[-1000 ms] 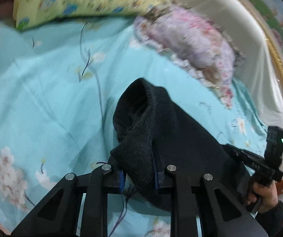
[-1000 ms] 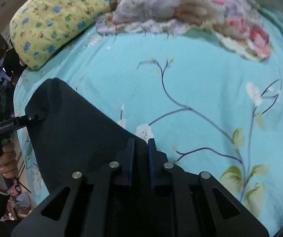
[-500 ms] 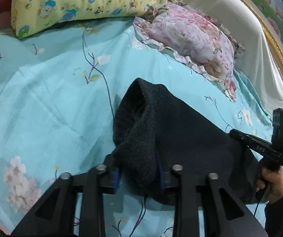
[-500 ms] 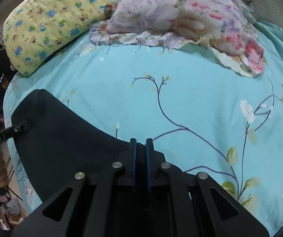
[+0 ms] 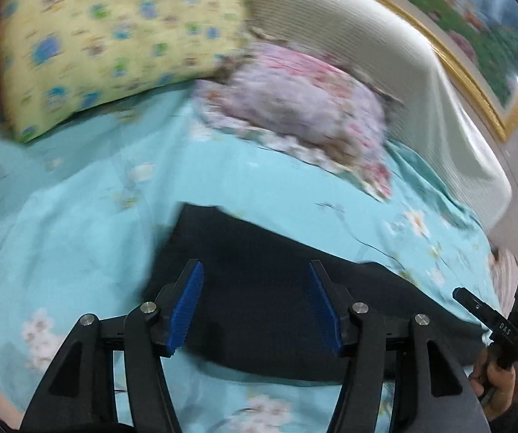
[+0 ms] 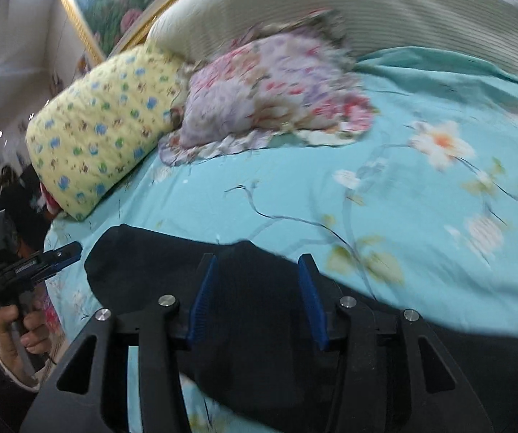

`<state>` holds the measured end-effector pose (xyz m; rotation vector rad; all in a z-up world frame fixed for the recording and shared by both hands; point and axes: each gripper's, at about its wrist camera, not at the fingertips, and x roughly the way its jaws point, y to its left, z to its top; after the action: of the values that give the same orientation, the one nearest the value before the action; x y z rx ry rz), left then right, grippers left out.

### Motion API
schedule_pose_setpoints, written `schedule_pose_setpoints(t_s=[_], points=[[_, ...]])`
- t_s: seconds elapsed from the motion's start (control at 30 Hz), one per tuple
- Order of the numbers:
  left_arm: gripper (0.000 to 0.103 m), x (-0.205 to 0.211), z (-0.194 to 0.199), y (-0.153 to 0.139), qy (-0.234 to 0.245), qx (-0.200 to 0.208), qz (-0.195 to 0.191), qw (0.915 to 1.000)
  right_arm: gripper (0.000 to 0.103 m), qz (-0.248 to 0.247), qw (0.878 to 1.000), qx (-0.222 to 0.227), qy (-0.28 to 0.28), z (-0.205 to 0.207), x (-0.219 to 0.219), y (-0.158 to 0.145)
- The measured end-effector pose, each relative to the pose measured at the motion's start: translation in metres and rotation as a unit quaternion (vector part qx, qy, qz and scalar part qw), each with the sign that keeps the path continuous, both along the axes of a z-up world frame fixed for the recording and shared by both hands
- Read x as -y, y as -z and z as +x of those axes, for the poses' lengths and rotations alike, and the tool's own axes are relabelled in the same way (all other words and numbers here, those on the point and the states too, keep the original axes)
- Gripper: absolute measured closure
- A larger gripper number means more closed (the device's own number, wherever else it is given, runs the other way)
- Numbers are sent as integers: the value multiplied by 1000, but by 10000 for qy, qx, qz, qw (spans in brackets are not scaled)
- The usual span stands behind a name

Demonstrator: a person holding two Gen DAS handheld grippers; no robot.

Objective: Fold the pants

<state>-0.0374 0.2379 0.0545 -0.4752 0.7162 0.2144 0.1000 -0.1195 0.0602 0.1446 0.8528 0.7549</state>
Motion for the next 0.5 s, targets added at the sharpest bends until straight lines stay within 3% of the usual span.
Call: schedule_pose_setpoints(t_s=[0.27,0.5], points=[[40,88,45,-1,1093,-136,4,9939,55,231,9956,-122,901,-38,91,1],[35,177,76,-1,2135,-301,332,9759,52,349,9878,-144,1508,-65,149,3]])
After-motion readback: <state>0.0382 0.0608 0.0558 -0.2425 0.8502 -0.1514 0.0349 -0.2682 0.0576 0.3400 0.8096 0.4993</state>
